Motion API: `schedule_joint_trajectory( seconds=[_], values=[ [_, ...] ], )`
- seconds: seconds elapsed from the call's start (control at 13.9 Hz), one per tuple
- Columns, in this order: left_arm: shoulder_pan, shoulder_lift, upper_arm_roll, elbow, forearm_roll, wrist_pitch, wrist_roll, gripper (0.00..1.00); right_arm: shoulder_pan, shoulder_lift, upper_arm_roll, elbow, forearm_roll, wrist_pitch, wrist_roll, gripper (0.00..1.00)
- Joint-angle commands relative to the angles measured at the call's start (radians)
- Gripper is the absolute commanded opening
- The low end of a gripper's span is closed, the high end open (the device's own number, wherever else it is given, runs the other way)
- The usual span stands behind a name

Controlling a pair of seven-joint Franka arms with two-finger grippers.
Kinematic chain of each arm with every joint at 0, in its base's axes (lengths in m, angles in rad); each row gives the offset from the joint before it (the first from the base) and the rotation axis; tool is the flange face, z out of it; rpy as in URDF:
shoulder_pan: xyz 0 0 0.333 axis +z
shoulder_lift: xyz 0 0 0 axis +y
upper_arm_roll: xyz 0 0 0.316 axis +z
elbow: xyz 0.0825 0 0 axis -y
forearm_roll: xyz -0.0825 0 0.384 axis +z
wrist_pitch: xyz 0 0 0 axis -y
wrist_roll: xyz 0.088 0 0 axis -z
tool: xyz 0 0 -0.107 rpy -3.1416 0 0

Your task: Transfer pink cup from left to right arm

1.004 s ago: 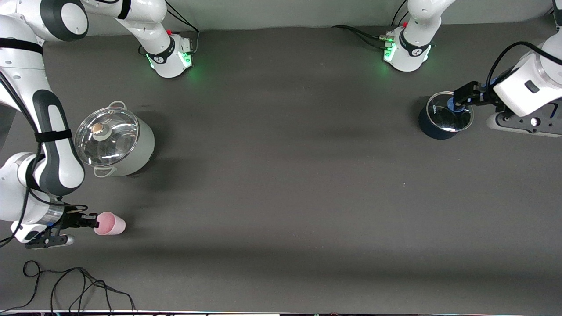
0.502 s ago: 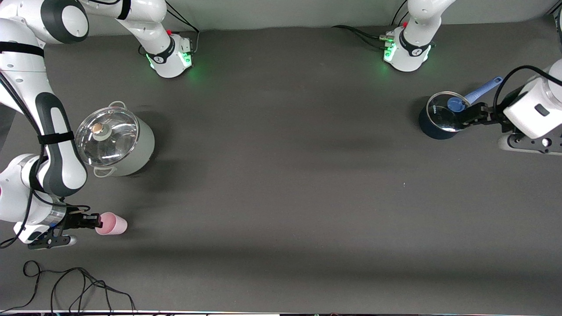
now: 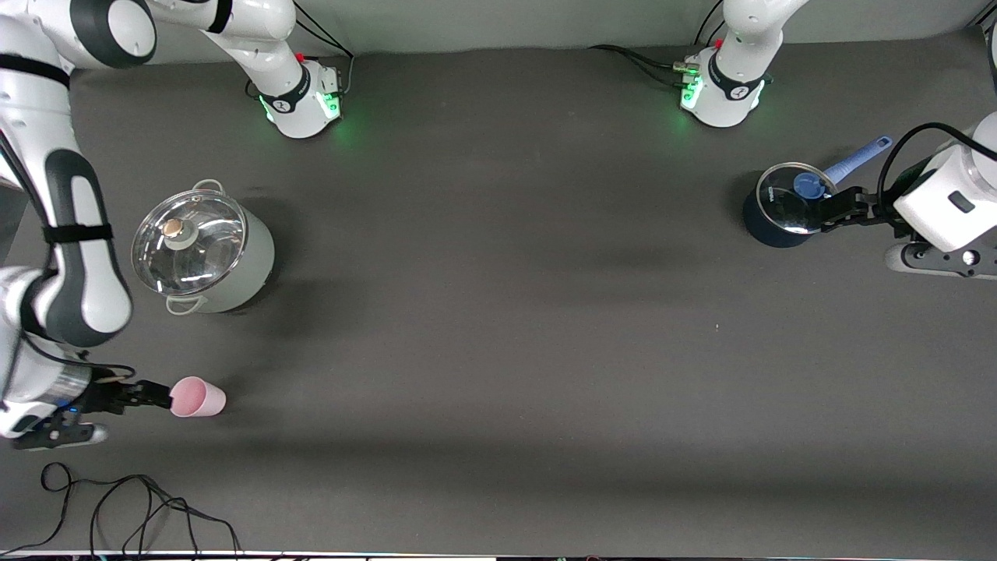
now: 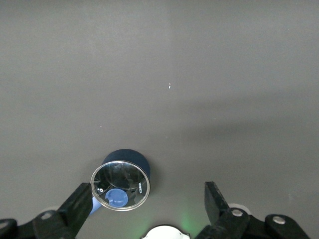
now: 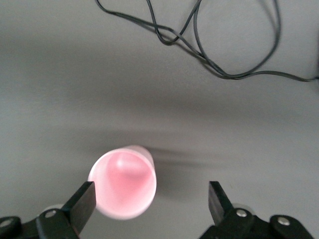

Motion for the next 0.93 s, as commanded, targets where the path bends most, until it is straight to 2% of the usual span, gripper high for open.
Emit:
schedule_joint_trajectory(
  seconds=[0.0,0.22,0.29,0.36,0.43,0.57,0.79,0.86],
  values=[
    [-0.01,-0.013,-0.004,-0.015,0.016,0.002,-0.018,1.0,0.001,-0.179,-0.002,-0.035,-0.008,-0.18,0.063,1.0],
    [-0.029,-0.049,0.015,-0.052,0.016,0.017,-0.018,1.0,0.002,-0.306,0.0,-0.041,0.0,-0.318,0.144,1.0],
    [-0.059,-0.054,0.05,-0.052,0.016,0.021,-0.018,1.0,0.002,-0.329,0.001,-0.038,0.004,-0.35,0.16,1.0],
    [-0.125,-0.059,0.115,-0.052,0.015,0.023,-0.018,1.0,0.002,-0.354,0.003,-0.038,0.029,-0.364,0.187,1.0],
    [-0.213,-0.06,0.208,-0.047,0.015,0.022,-0.018,1.0,0.005,-0.38,0.008,-0.041,0.052,-0.381,0.219,1.0],
    [-0.393,-0.072,0.401,-0.044,0.007,0.021,-0.013,1.0,0.043,-0.415,0.008,-0.041,0.056,-0.428,0.247,1.0],
    [-0.6,-0.111,0.642,-0.064,-0.01,0.06,0.046,1.0,0.063,-0.478,0.008,-0.067,0.06,-0.458,0.25,1.0],
    [-0.653,-0.132,0.717,-0.097,-0.035,0.09,0.047,1.0,0.065,-0.489,0.008,-0.072,0.058,-0.467,0.25,1.0]
  ],
)
